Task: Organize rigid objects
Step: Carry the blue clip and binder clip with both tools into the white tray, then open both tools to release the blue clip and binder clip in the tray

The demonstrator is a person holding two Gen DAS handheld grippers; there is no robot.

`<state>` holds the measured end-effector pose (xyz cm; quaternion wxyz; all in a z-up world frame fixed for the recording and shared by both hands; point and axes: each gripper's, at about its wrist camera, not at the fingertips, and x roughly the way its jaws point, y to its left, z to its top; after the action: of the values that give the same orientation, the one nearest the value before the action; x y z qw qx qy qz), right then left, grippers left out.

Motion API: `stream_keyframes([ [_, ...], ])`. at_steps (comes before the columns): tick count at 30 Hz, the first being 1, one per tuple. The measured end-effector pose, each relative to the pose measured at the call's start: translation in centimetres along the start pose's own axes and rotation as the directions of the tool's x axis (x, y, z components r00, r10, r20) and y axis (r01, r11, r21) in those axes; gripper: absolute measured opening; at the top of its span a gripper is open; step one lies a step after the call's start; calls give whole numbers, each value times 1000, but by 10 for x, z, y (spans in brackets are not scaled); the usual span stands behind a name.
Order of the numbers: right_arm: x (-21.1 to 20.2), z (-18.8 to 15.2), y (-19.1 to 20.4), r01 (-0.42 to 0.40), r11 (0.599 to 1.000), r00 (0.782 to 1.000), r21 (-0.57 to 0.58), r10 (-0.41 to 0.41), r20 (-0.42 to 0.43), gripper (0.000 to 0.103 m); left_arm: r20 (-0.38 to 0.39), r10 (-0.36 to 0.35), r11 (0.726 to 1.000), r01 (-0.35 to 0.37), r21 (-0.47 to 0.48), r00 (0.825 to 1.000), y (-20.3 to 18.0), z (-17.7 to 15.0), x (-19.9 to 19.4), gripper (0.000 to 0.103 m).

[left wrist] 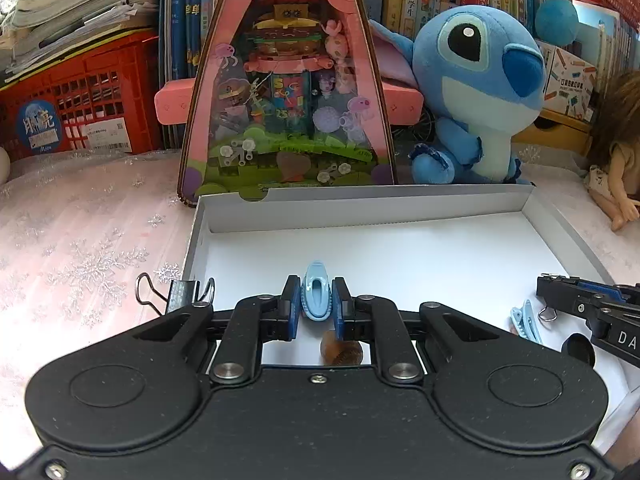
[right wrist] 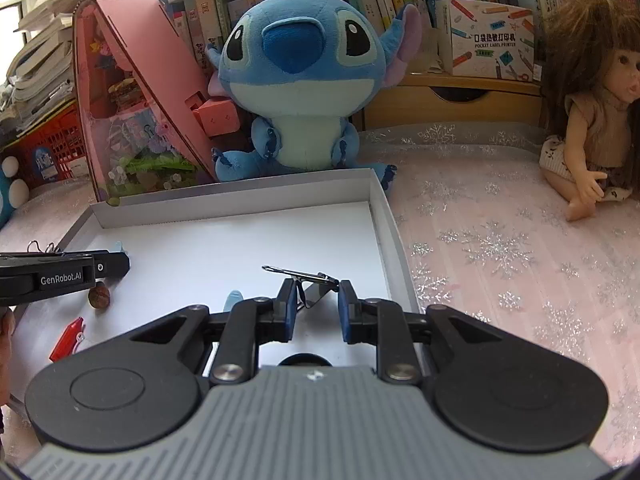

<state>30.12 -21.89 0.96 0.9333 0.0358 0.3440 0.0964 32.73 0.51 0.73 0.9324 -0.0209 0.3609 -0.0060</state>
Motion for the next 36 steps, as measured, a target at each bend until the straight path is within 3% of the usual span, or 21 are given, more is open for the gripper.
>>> stream_keyframes([
  [8, -1, -1, 3, 8, 1000, 1000, -6, -8, 11, 32, -5, 4, 1000, -4, -7, 1000, 0, 0, -2, 17],
  [10, -2, -2, 3, 3, 1000, 1000, -3, -3, 13, 47, -7, -3, 1000, 3, -12, 1000, 0, -1, -4, 27],
  [13, -6, -2, 3, -3, 1000, 1000, -1, 3, 22, 49, 5, -6, 1000, 6, -8, 1000, 0, -1, -10, 37],
  [18, -17, -2, 5, -5, 1000, 999, -12, 5, 49, 56, 37, -10, 1000, 10, 12, 999, -2, -2, -26, 43],
  [26, -47, -6, 8, -23, 999, 995, -44, 27, 96, 64, 95, -45, 999, 45, 0, 994, -6, -11, -67, 48],
  [36, -97, -32, 4, -89, 991, 986, -102, 103, 133, 70, 152, -133, 991, 128, 40, 979, -9, -53, -132, 50],
])
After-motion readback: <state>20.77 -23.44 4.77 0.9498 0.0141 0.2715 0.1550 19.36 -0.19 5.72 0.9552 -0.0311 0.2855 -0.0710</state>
